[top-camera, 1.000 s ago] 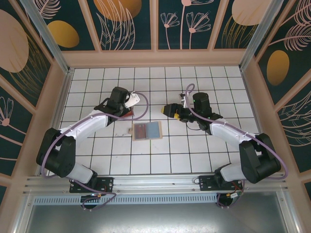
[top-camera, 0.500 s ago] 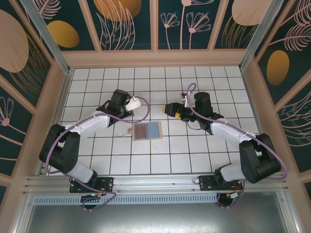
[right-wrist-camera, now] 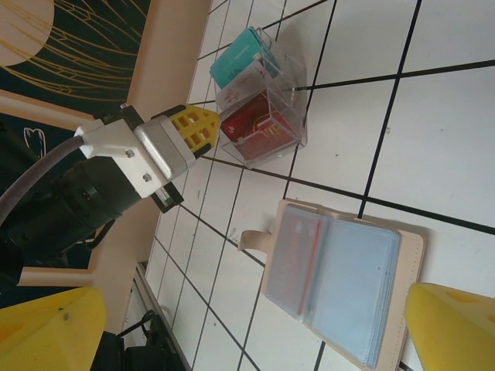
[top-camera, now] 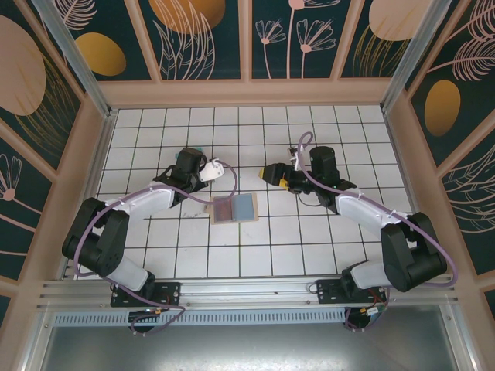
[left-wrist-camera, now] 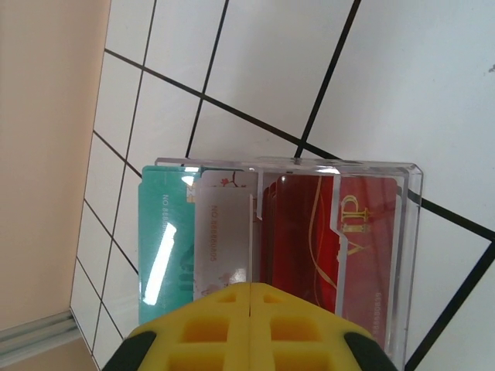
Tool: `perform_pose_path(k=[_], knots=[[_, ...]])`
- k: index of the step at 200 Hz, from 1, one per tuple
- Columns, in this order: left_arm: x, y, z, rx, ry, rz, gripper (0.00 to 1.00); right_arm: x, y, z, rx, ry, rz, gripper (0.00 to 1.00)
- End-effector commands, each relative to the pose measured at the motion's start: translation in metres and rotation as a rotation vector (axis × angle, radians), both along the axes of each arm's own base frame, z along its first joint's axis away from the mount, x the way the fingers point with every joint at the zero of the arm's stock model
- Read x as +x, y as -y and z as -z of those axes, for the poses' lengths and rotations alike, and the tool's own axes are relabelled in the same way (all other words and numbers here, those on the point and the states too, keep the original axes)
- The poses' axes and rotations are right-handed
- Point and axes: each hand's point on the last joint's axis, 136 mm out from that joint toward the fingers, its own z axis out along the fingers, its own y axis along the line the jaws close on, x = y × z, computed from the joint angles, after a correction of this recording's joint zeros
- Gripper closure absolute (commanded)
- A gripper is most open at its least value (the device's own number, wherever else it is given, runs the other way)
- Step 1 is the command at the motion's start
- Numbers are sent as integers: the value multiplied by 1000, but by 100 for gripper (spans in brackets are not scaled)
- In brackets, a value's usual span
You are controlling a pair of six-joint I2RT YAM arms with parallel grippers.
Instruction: Take the credit cards out of the card holder
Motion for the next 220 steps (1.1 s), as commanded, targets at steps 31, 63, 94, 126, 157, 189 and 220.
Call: perform_pose_path(k=[31,63,94,126,157,189,220], knots=[[12,4,-8,-30,29,-9,100,-3,3,1,18,5,-6,1],[16,2,-4,-28,24,-28,100,-5,4,0,16,8,2,1],[24,-10,-11,-69,45,-91,88,-6,5,1,16,8,6,1],[37,-24,-22,-104,75,-157,67,-6,5,1,20,7,7,1],[49,-29,-32,-158,97,-208,65,-5,5,0,24,4,5,1],[52,-27,-40,-191,103,-218,62,-6,5,0,23,4,7,1],[54,-25,-57,-272,130,-254,54,-7,7,2,15,3,14,1]])
